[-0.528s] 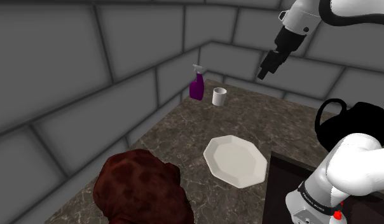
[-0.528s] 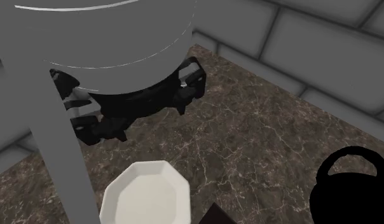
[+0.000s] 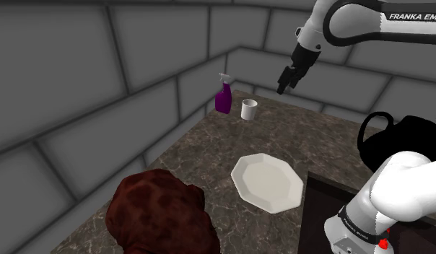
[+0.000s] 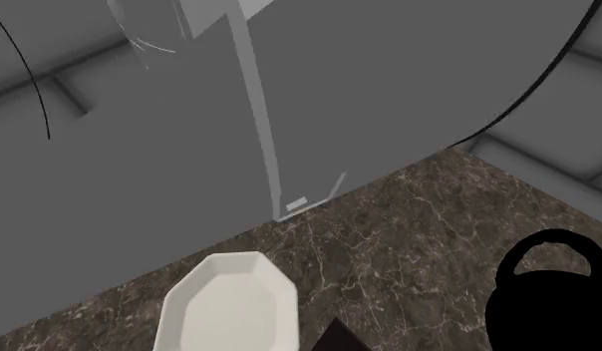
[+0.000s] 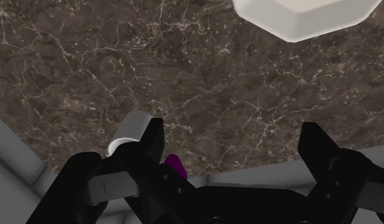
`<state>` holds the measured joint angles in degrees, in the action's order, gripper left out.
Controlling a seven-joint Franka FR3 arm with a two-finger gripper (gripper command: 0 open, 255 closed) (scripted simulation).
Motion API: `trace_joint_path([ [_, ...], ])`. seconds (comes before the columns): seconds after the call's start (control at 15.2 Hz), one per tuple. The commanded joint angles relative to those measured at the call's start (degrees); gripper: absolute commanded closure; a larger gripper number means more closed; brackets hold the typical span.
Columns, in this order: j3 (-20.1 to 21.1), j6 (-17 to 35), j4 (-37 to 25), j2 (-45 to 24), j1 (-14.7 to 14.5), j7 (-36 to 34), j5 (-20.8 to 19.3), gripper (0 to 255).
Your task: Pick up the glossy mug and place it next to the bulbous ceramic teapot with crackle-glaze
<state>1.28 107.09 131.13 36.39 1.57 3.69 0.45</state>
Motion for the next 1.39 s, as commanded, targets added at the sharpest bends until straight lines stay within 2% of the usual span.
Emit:
trace_joint_path([
  [0.0,-0.79,3.01,0.00,-3.17,0.43,1.04,-0.54,0],
  [0.66,-3.24,15.44,-5.87,-22.60,1.87,4.25,-1.94,0],
  [1.32,-4.96,22.44,-19.02,-43.80,3.35,7.39,-1.77,0],
])
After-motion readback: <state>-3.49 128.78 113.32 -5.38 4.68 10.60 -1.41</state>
